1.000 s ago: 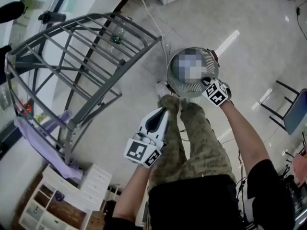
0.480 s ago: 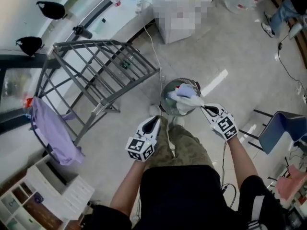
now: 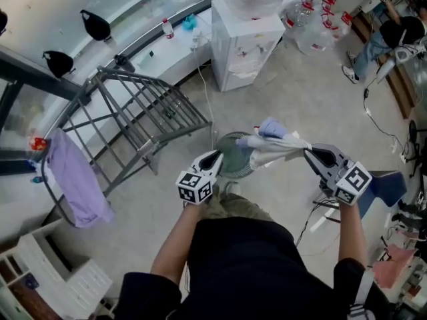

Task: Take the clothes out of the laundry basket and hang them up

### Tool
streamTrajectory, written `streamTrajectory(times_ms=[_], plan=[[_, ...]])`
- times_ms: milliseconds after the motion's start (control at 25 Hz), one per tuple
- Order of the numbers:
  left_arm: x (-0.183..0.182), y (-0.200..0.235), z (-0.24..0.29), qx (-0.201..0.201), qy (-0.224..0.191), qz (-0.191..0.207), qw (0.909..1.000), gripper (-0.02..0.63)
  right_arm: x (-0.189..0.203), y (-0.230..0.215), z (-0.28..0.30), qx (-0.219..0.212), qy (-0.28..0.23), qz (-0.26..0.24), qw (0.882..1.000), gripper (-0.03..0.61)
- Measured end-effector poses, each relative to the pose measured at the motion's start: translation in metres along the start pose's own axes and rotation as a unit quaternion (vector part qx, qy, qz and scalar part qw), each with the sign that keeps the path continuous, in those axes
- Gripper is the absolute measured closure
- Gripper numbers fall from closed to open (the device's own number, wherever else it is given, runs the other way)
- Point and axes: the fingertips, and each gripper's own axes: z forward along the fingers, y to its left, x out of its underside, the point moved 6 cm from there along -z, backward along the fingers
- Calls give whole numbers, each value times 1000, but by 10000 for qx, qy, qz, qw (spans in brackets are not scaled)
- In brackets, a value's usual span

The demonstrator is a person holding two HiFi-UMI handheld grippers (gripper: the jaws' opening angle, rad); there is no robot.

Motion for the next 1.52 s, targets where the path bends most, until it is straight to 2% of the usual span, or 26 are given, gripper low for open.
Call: streamTrajectory(times_ms=[80,240,400,560,640,760,880,1040,1200,1280,1360,1520], plan=[[-18,-11,12,164,-83,40,9998,598,-36,3,-24,-30,-428,212,9989,575],[-46,-40,31,458,-169,296,9984,596,-98,16,-67,-100,-978,50,9951,575],[-52,-58,58,700,23,458,9965,516,-144,31,-102,-306,-1434,-139,9891,575],[-43,-76,85,1200,570,657,9890,405,-169,53,-128,-592,-1797,-122,9819,575],[-39,-85,97,1384,777,947,9828,381,-172,60,-138,-674,-1968,-113,9781,575],[-34,-98,112,1696,956,1341,9716,361,-170,66,-154,-466,-2038,-143,9778,575],[-34,-114,122,2070,1145,1645,9576,360,-168,72,-167,-259,-2037,-146,9786,575],[-12,-137,145,2579,1622,2080,9295,360,-164,77,-183,-193,-2124,-134,9769,575],[15,-169,170,3046,1828,2328,9053,361,-152,80,-194,-26,-2137,-121,9768,575],[27,-182,175,3185,1982,2401,8953,410,-143,82,-201,127,-2121,-72,9771,575],[31,-191,175,3255,1965,2266,8967,508,-138,83,-211,247,-2118,24,9770,575],[22,-186,158,3117,1789,1985,9118,576,-124,72,-229,479,-2177,226,9746,575]])
